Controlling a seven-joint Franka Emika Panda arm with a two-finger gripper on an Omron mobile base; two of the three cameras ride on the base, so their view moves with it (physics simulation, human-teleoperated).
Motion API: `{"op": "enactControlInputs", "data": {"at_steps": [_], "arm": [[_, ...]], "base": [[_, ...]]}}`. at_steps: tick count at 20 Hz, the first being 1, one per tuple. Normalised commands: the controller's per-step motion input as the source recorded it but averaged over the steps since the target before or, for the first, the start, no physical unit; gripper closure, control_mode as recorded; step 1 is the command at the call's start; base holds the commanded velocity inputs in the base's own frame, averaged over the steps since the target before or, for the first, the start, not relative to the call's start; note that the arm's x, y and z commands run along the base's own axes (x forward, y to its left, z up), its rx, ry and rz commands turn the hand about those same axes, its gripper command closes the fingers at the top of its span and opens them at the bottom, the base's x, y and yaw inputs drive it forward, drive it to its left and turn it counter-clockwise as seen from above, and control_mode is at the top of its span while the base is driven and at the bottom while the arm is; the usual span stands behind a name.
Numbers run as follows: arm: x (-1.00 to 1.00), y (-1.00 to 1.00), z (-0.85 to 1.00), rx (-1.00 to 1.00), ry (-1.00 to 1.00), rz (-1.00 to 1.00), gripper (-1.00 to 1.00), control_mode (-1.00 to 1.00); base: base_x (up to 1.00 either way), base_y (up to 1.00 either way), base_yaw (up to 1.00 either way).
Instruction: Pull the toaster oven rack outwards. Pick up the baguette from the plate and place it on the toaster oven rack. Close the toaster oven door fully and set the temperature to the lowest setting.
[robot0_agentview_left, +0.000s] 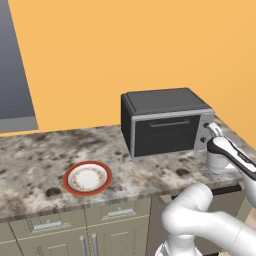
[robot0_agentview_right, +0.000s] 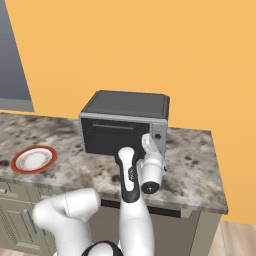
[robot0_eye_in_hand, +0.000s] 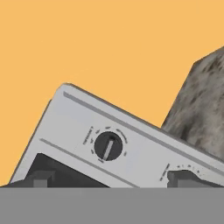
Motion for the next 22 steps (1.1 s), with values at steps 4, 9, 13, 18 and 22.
{"op": "enactControlInputs", "data": {"at_steps": [4,9,13,18,22], "arm": [[0.01,0.00,0.00,0.13,0.00,0.00,-1.00,-1.00],[0.00,0.00,0.00,0.12,0.00,-0.01,-1.00,-1.00],[0.00,0.00,0.00,0.14,0.00,0.00,-1.00,-1.00],[0.02,0.00,0.00,0.12,0.00,0.00,-1.00,-1.00],[0.01,0.00,0.05,0.07,0.00,0.00,-1.00,-1.00]], "base": [[0.00,0.00,0.00],[0.00,0.00,0.00],[0.00,0.00,0.00],[0.00,0.00,0.00],[0.00,0.00,0.00]]}}
